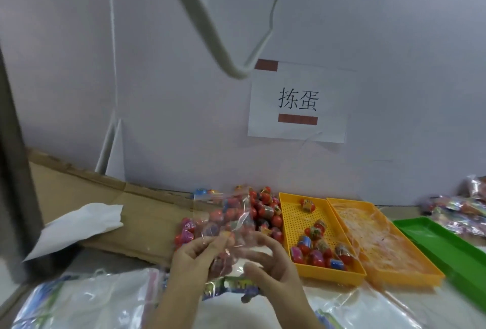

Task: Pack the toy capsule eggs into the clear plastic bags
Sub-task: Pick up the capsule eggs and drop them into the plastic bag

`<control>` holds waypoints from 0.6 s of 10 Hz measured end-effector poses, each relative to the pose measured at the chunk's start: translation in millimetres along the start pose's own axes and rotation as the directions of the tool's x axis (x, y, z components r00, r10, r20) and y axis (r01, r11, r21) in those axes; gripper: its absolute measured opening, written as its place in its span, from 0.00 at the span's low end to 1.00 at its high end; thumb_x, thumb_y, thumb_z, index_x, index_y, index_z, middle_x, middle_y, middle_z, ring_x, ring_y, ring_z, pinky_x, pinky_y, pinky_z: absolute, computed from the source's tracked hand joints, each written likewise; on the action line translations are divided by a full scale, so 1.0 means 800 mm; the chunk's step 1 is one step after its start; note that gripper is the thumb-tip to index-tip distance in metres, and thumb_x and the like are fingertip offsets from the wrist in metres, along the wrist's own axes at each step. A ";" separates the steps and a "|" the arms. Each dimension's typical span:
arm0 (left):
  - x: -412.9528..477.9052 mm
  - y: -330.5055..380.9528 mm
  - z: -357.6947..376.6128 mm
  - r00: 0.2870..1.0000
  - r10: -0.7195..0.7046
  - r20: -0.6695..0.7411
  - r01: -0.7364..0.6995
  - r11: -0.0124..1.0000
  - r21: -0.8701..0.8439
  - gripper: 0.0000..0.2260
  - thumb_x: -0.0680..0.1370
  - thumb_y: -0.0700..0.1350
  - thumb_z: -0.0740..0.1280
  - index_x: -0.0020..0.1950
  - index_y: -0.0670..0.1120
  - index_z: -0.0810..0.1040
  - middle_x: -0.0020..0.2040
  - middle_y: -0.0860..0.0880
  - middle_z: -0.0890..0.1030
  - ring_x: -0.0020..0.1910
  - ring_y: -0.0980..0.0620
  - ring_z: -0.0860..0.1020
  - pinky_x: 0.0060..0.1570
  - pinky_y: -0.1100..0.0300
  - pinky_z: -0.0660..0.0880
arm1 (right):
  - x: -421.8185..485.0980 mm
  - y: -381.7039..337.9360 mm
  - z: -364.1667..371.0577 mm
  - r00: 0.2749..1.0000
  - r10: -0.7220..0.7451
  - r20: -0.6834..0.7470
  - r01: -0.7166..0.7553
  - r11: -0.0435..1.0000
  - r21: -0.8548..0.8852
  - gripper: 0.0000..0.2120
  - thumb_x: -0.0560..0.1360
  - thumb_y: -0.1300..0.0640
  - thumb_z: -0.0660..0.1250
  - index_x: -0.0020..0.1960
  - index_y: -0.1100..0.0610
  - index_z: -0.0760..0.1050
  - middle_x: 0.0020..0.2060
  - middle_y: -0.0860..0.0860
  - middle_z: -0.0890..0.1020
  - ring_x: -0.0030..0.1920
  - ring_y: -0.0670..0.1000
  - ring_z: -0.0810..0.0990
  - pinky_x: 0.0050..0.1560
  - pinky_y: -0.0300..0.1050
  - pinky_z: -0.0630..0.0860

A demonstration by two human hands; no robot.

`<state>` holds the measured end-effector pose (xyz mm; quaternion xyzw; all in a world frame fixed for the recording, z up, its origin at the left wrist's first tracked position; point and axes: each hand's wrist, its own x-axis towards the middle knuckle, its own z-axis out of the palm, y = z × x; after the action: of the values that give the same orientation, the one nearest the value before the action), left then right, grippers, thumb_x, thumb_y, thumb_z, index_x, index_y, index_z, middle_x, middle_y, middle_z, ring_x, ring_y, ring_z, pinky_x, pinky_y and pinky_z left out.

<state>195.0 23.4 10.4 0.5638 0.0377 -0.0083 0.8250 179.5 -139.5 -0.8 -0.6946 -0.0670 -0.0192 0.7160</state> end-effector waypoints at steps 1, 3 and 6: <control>-0.008 0.015 -0.007 0.993 0.075 -0.093 -0.089 0.983 -0.161 0.10 0.61 0.48 0.76 0.38 0.44 0.87 0.39 0.42 0.86 0.33 0.47 0.85 0.28 0.58 0.79 | 0.009 -0.016 0.000 0.994 -0.060 -0.089 0.051 0.994 -0.091 0.11 0.76 0.60 0.68 0.55 0.46 0.77 0.47 0.47 0.83 0.46 0.50 0.83 0.42 0.47 0.82; -0.009 0.031 -0.024 0.987 0.043 -0.156 -0.070 0.983 -0.172 0.25 0.53 0.55 0.79 0.44 0.42 0.85 0.40 0.39 0.86 0.34 0.43 0.84 0.33 0.51 0.80 | 0.033 -0.006 0.016 0.975 -0.021 0.222 0.188 0.611 -0.769 0.13 0.77 0.48 0.66 0.61 0.40 0.72 0.58 0.39 0.70 0.54 0.36 0.69 0.49 0.29 0.67; 0.000 0.037 -0.049 0.992 0.112 -0.064 -0.114 0.993 -0.018 0.22 0.54 0.50 0.80 0.47 0.48 0.86 0.45 0.42 0.86 0.39 0.45 0.86 0.32 0.58 0.80 | 0.057 0.031 0.043 0.967 -0.203 0.155 0.214 0.311 -0.926 0.19 0.74 0.42 0.65 0.62 0.46 0.69 0.55 0.45 0.71 0.56 0.47 0.71 0.51 0.40 0.71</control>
<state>194.3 71.0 23.7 0.5558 0.0318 0.0566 0.8287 225.6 -101.3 -18.9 -0.9638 -0.1361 -0.1430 0.1791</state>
